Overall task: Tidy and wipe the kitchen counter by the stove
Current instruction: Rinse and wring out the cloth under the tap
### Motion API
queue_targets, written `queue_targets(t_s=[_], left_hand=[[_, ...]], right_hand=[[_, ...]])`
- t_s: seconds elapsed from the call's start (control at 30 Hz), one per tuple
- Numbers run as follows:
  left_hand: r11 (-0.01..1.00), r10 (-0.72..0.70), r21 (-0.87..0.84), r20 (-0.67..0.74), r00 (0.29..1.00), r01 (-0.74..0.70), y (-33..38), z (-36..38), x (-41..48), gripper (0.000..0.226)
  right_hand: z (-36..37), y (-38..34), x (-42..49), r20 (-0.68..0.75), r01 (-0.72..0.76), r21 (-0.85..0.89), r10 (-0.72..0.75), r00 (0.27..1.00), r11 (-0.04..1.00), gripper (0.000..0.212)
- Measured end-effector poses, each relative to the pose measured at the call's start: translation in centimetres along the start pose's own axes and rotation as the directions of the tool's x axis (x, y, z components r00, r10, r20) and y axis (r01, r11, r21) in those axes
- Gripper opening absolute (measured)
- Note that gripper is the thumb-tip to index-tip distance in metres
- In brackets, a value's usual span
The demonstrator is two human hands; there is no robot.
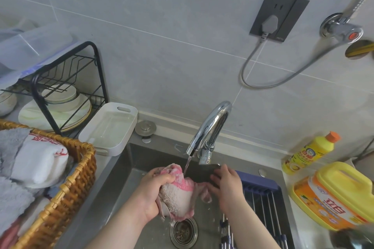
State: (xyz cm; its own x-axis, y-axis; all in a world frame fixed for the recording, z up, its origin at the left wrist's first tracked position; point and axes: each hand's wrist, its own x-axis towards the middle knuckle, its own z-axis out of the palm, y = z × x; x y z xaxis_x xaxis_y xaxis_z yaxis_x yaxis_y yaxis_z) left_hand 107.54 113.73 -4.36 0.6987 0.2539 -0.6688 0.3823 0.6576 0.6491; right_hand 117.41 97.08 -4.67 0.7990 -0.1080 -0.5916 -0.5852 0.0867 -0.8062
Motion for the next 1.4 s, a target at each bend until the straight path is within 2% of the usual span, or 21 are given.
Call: queue_targets(t_s=[0.2,0.37,0.47,0.53,0.57,0.6,0.63,0.7,0.73,0.8,0.87,0.93,1.03,1.07,1.13,1.2,1.23,1.27,1.3,1.33,1.4], left_hand=[[0.999,0.047,0.008,0.025,0.999,-0.047,0.3,0.6,-0.5,0.033],[0.998,0.062,0.023,0.052,0.997,-0.063,0.4,0.1,-0.9,0.037],[0.996,0.065,0.057,0.094,0.993,-0.071,0.7,-0.4,-1.2,0.043],[0.994,0.07,0.077,0.127,0.989,-0.08,0.9,-0.8,-1.6,0.048],[0.993,0.074,0.083,0.142,0.987,-0.087,1.1,-0.8,-1.9,0.05],[0.992,0.081,0.087,0.156,0.984,-0.096,1.2,-0.9,-2.2,0.051],[0.991,0.092,0.085,0.169,0.981,-0.107,1.3,-0.9,-2.5,0.05],[0.99,0.11,0.064,0.197,0.974,-0.125,1.5,-0.8,-3.1,0.045],[0.99,0.119,0.052,0.211,0.97,-0.133,1.6,-0.6,-3.5,0.039],[0.986,0.146,0.056,0.203,0.968,-0.16,1.8,-0.4,-4.4,0.026],[0.967,0.212,0.109,0.153,0.965,-0.23,2.2,-0.2,-5.4,0.011],[0.882,0.347,0.291,0.133,0.928,-0.371,2.7,-0.3,-6.5,0.011],[0.57,0.527,0.586,0.278,0.803,-0.576,3.9,0.3,-8.6,0.013],[0.489,0.561,0.613,0.325,0.762,-0.621,4.2,0.7,-9.4,0.014],[0.425,0.626,0.592,0.355,0.695,-0.685,4.8,1.2,-10.6,0.017],[0.524,0.645,0.471,0.324,0.692,-0.709,5.1,1.8,-11.7,0.02],[0.608,0.623,0.384,0.311,0.718,-0.695,5.1,2.1,-12.2,0.019],[0.688,0.589,0.298,0.303,0.749,-0.661,5.0,2.5,-12.7,0.017],[0.747,0.556,0.231,0.297,0.776,-0.623,5.0,2.7,-13.3,0.015],[0.784,0.532,0.189,0.289,0.796,-0.592,5.0,2.8,-13.7,0.015],[0.824,0.507,0.136,0.257,0.823,-0.55,5.6,2.4,-14.3,0.017]], right_hand=[[-0.2,-0.3,0.3,0.048,0.275,-0.264,-0.273,0.961,0.924,0.011],[-0.2,-1.2,0.9,0.041,0.314,-0.338,-0.319,0.947,0.887,0.014],[0.1,-1.7,1.4,0.029,0.3,-0.301,-0.306,0.952,0.905,0.004],[0.0,-1.1,1.1,-0.024,0.283,-0.367,-0.313,0.949,0.886,0.027],[-0.2,-0.5,0.5,-0.058,0.311,-0.417,-0.367,0.928,0.854,0.035],[-0.4,0.3,-0.5,-0.068,0.365,-0.456,-0.44,0.895,0.812,0.033],[-0.6,1.2,-1.9,-0.016,0.434,-0.464,-0.497,0.868,0.772,0.026],[-0.5,3.0,-4.5,0.236,0.501,-0.389,-0.442,0.866,0.773,0.028],[-0.2,3.7,-5.7,0.382,0.461,-0.323,-0.331,0.863,0.827,0.036],[0.1,4.6,-6.7,0.581,0.338,-0.206,-0.163,0.797,0.918,0.06],[0.0,4.5,-6.9,0.688,0.363,-0.215,-0.123,0.715,0.907,0.065],[-0.3,4.1,-7.5,0.744,0.438,-0.271,-0.102,0.661,0.857,0.064],[-0.7,3.8,-9.0,0.735,0.499,-0.257,-0.168,0.657,0.828,0.052],[-0.7,3.8,-9.5,0.732,0.491,-0.236,-0.179,0.657,0.839,0.05],[-0.5,3.8,-10.8,0.776,0.448,-0.155,-0.172,0.607,0.88,0.066],[0.4,3.9,-12.5,0.823,0.431,-0.062,-0.199,0.533,0.9,0.074],[0.8,3.9,-13.6,0.836,0.446,-0.041,-0.214,0.505,0.894,0.066],[1.2,3.8,-14.5,0.829,0.483,-0.068,-0.22,0.513,0.873,0.052],[1.6,3.5,-15.6,0.806,0.517,-0.131,-0.213,0.552,0.846,0.039],[1.9,3.2,-16.4,0.756,0.521,-0.22,-0.193,0.625,0.825,0.031],[1.9,2.4,-17.5,0.649,0.451,-0.291,-0.172,0.741,0.844,0.031]])
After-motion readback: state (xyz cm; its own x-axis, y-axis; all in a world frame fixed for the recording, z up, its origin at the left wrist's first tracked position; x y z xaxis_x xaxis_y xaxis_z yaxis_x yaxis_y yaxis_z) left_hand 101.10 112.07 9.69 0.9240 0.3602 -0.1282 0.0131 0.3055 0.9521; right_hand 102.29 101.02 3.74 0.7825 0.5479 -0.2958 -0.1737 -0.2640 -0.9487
